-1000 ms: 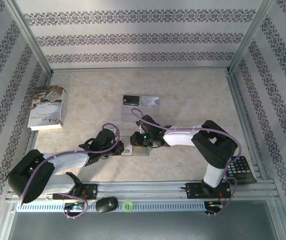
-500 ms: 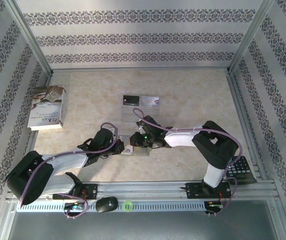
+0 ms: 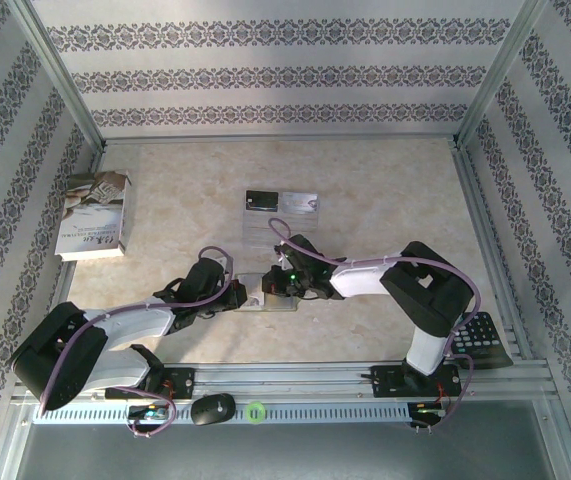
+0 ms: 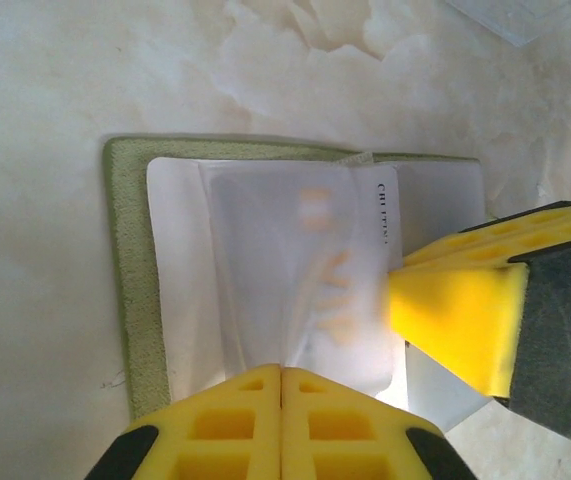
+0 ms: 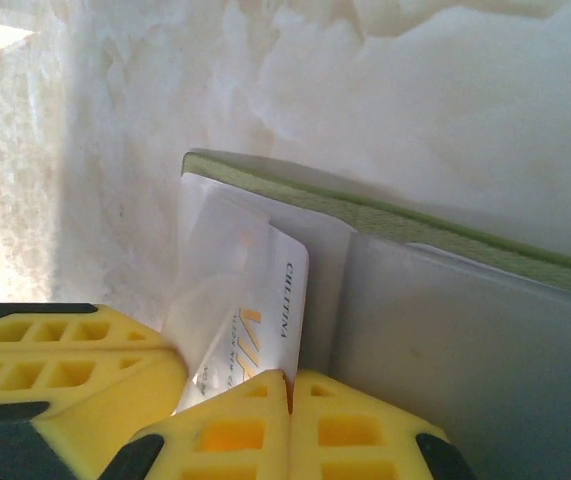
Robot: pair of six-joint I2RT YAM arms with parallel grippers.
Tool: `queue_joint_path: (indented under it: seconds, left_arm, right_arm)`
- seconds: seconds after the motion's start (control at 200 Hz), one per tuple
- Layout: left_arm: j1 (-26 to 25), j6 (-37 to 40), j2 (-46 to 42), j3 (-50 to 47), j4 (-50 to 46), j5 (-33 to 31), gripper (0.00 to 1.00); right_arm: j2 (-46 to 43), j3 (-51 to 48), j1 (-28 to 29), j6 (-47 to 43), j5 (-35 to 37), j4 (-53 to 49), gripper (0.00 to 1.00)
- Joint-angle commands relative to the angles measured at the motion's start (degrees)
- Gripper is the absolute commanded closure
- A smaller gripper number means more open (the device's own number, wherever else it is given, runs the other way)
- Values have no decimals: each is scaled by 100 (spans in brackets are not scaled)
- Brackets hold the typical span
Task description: Take the credit cards out of the card holder
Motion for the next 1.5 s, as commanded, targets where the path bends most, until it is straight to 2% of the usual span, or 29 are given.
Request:
queue_joint_path:
  seconds: [0.0,0.08,0.315,0.495,0.615,0.7,0.899,1.189,1.494]
  left_arm:
    - [99,-17,-242,-40,40,-89,81]
    - [121,39,-334,-27,-101,-138,75]
    - [226,273,-491,94,-383,-71,69]
    - [240,671,-535,401,-822,-20,63]
    - [239,1027,-486,708,-1254,-40,54]
    - [244,1240,-463,901,-1531,-74,53]
    - [243,1396,-737,916,-1827,-418,51]
    - [295,1571,-1108,945,-2217,-713,41]
    - [383,1521,-1245,815,-2190,-571,44]
  right_arm:
    - [-301,-203,-115,-158,308,-269,100]
    - [-521,-279,-147,-305,470,-536,100]
    - [-1052,-225,-183,-776,925,-1521,100]
    - [-1529,199,-161,-1403,1407,-2686,100]
    - [-1765,566,-119,-1732,1680,-3388,100]
    - [-1832,784,-91,-1899,1733,-3768,100]
    - [-1524,1419,257,-2305,2114,-4706,100]
    - [-692,2193,718,-2653,2694,-5430,100]
    - [-271,2350,910,-2645,2285,-5203,100]
